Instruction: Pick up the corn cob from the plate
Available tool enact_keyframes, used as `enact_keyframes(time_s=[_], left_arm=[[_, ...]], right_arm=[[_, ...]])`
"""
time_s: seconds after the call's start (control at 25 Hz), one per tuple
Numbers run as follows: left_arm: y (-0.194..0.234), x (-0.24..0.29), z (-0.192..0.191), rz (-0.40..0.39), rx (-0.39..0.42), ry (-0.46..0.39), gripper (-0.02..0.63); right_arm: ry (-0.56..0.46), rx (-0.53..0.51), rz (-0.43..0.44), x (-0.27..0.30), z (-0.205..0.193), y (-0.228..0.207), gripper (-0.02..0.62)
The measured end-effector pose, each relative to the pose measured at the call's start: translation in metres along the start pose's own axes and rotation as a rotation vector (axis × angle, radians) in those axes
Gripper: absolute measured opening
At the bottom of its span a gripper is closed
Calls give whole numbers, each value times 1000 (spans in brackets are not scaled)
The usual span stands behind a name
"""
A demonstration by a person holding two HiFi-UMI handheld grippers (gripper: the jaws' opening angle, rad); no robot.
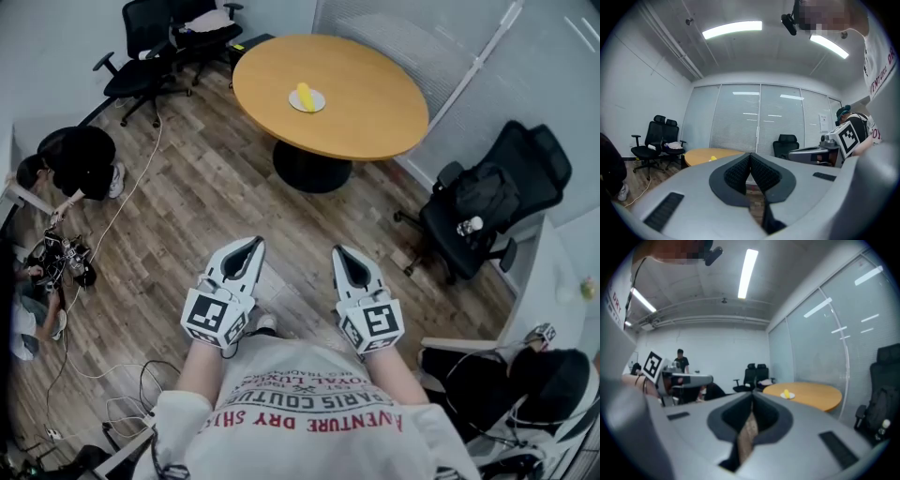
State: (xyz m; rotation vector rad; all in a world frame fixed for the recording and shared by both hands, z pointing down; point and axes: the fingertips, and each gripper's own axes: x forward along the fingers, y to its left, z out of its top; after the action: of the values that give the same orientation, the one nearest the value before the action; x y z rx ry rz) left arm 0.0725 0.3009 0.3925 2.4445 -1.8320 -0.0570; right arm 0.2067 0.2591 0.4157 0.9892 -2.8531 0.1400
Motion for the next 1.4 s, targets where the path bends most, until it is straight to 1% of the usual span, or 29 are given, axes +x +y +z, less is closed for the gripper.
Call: enact_keyframes(time_s=[0.16,0.28,0.36,0.56,0.8,0.92,1.08,1.24,1.4], left_arm=[[48,10,5,-1,9,6,35],[74,15,8,2,22,14,35],[90,17,7,16,15,21,35],[124,25,-6,64,-15,46,35],[168,56,-16,131,-25,67,35],[195,85,-14,163,-25,68,35],[229,138,-2,191,-17,66,35],[253,200,9,187,-3,58,35],[268,265,20,178,18,49,35]], right_arm=[[-15,31,-34,43,10,0,29],[-19,55,-61,66,13,-6,29],[-8,67,-68,82,12,-9,29],[36,73,-43,122,3,-14,29],[62,80,14,184,-4,-35,29],[68,74,42,223,-2,-54,29],[65,61,82,279,13,-86,29],[56,52,102,325,27,-130,29],[54,72,88,360,35,-183,29]])
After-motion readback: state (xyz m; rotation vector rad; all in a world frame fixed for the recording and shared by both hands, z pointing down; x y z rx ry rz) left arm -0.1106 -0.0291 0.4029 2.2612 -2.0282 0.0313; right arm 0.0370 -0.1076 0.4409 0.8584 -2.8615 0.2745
